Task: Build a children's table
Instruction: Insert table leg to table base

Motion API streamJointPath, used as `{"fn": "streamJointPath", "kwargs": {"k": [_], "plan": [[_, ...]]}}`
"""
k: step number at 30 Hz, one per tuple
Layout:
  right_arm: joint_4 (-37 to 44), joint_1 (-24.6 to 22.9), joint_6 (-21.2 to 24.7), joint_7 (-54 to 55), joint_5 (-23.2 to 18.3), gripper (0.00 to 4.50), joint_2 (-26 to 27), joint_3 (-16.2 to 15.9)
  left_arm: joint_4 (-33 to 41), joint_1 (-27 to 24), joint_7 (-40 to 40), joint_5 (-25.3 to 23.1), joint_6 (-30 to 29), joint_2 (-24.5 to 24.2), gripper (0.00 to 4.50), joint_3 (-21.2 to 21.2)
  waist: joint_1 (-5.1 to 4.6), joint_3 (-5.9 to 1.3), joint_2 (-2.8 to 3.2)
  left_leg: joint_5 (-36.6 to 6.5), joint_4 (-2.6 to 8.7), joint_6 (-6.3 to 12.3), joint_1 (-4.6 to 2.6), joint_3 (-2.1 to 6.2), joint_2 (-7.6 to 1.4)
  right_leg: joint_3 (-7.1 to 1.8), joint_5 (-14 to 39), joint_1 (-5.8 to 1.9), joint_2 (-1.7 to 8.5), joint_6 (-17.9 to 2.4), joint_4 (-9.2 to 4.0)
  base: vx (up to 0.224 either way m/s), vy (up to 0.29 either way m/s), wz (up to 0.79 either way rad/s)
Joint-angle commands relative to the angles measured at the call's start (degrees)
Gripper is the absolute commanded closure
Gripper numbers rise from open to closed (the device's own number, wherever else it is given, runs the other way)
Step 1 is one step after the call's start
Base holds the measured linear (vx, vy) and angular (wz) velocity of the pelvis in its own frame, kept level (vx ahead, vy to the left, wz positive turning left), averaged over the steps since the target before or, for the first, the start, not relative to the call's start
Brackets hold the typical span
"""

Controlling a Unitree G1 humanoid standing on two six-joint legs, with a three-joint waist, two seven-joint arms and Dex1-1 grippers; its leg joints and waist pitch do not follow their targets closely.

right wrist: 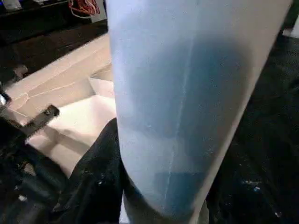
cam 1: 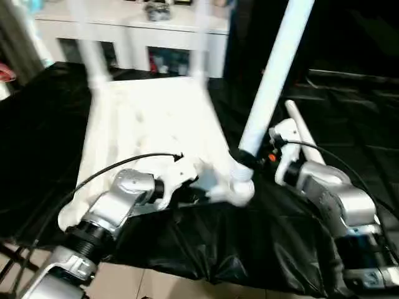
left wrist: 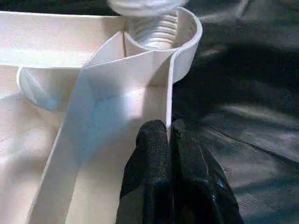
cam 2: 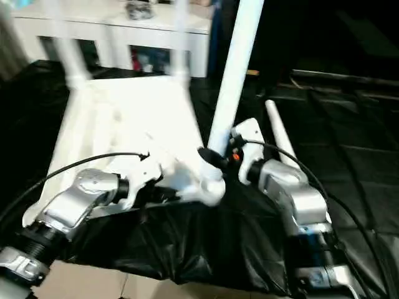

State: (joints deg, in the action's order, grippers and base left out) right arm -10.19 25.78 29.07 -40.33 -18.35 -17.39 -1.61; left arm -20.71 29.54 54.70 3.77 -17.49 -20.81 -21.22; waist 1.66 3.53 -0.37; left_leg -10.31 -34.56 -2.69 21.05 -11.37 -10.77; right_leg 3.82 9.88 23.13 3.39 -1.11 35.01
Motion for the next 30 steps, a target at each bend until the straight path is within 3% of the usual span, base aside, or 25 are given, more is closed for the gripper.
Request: {"fn": "streamJointPath", "kwargs": {"k": [1, 6, 12, 19, 30], "plan": [[-1.93, 2.01, -1.65, -0.2, 0.44, 2.61, 0.27, -0.17, 1.37, -0.79, -2.46, 0.77, -0.65, 0.92, 4.5, 2.39, 0.54, -4.17, -0.72, -9.93, 3.54, 1.07, -0.41, 1.47, -2.22, -2.96, 18.99, -2.84, 4.74, -9.11, -4.87, 0.0, 0.0, 0.0], [-5.16, 3.36, -2.83, -0.93, 1.63, 2.61, 0.31, -1.15, 1.15, -0.97, -3.75, -0.33, -0.96, 1.8, 4.5, 2.08, 0.69, -4.11, -0.72, -9.47, 3.59, 1.53, -0.55, 1.35, -2.32, -2.95, 16.77, -2.75, 4.61, -10.1, -4.63, 0.0, 0.0, 0.0], [-10.77, 5.08, -5.16, -1.45, 3.36, 2.61, 0.82, -2.18, 0.09, -0.4, -5.59, -0.71, -1.34, 2.62, 4.5, 2.26, 0.68, -4.01, -0.8, -10.53, 3.57, 1.24, -0.49, 1.38, -2.23, -2.9, 19.86, -2.77, 4.74, -9.27, -4.96, 0.0, 0.0, 0.0], [-15.59, 6.33, -7.87, -1.92, 5.62, 2.61, 1.06, -4.02, -0.87, 0.77, -6.56, -1.08, -2.17, 3.4, 4.5, 2.98, 0.65, -4.04, -0.74, -10.62, 3.51, 1.46, -0.56, 1.38, -2.23, -2.86, 19.78, -2.68, 4.75, -9.39, -5.0, 0.0, 0.0, 0.0], [-15.53, 6.16, -7.94, -3.83, 5.88, 2.61, -0.91, -3.99, -0.65, 0.5, -5.86, -1.42, -0.58, 3.23, 4.5, 2.51, 0.68, -4.05, -0.67, -11.19, 3.58, 1.65, -0.64, 1.4, -2.29, -2.85, 19.59, -2.68, 4.63, -9.47, -5.01, 0.0, 0.0, 0.0]]}}
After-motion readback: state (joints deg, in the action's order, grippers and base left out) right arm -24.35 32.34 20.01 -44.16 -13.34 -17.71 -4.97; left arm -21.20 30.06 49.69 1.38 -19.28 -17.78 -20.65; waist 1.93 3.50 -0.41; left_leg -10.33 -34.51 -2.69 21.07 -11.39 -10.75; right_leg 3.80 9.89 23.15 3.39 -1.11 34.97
